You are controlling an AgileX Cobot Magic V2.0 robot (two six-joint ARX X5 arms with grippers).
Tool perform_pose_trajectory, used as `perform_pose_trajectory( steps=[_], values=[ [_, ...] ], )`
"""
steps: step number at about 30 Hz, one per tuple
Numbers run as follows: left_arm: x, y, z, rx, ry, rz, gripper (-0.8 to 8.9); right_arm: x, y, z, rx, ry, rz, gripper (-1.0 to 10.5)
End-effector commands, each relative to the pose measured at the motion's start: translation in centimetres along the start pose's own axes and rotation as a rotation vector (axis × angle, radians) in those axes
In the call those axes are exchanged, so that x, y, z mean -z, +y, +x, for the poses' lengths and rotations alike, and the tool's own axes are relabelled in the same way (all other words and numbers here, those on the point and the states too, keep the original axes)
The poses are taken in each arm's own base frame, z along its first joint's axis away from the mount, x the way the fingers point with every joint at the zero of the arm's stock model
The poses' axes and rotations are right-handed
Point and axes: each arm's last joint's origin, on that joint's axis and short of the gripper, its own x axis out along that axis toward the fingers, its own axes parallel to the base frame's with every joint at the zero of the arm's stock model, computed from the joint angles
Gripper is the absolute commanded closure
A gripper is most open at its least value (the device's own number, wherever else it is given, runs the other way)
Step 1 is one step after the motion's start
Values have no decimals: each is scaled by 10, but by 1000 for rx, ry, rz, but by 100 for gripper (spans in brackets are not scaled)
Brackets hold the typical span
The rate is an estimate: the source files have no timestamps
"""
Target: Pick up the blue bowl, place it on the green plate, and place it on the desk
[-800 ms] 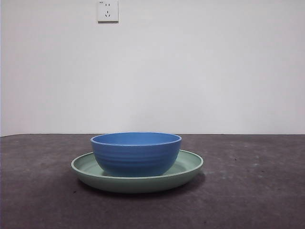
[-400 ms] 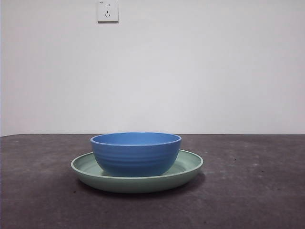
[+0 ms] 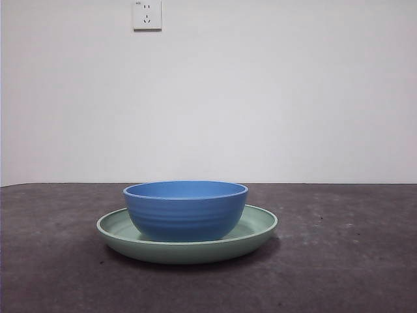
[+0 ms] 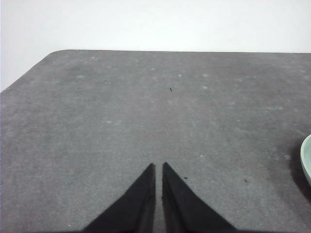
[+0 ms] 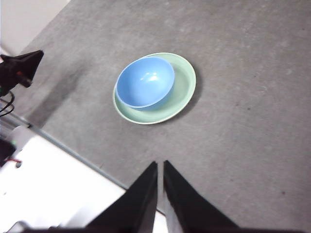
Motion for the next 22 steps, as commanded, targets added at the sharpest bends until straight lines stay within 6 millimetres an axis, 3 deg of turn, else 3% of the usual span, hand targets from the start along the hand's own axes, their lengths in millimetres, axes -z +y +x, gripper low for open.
perform_pose_trajectory(
  steps=[1, 6, 13, 17, 22],
  values=[
    [7, 0, 2, -2, 24, -3, 789, 0, -2, 0, 78, -24, -93, 931],
    [7, 0, 2, -2, 24, -3, 789, 5, -19, 30, 208, -280, -192, 931],
    [7, 0, 2, -2, 24, -3, 789, 55, -75, 107, 388, -673, -209, 931],
    [7, 0, 2, -2, 24, -3, 789, 88, -100, 136, 538, -718, -189, 931],
    [7, 0, 2, -2, 24, -3, 789, 117, -117, 159, 633, -660, -129, 931]
  ],
)
